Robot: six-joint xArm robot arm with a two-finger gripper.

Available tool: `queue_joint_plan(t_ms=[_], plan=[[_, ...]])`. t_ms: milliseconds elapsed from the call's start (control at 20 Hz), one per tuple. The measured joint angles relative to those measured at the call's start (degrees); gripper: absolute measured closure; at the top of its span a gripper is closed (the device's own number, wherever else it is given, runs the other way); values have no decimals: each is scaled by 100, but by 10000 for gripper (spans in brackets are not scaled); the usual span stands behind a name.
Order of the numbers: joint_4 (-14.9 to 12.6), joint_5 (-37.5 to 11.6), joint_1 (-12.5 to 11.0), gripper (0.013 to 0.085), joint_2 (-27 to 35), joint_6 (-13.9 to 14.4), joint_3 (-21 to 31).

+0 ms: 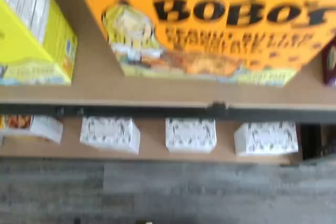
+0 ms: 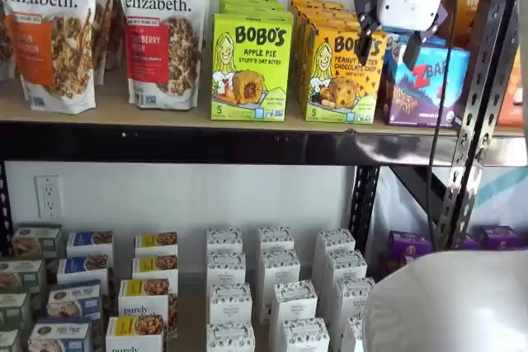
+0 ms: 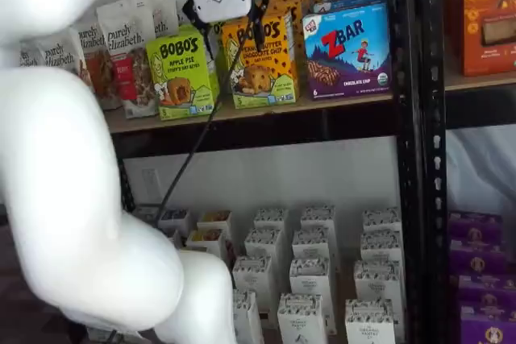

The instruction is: Pick up the orange box on the top shelf, the fifth box from the left

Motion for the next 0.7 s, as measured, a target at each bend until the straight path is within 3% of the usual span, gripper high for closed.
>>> queue_joint_plan(t_ms=[300, 700], plan=[[215, -329, -175, 130, 376, -196, -215], [290, -453, -179, 130, 911, -225, -574]])
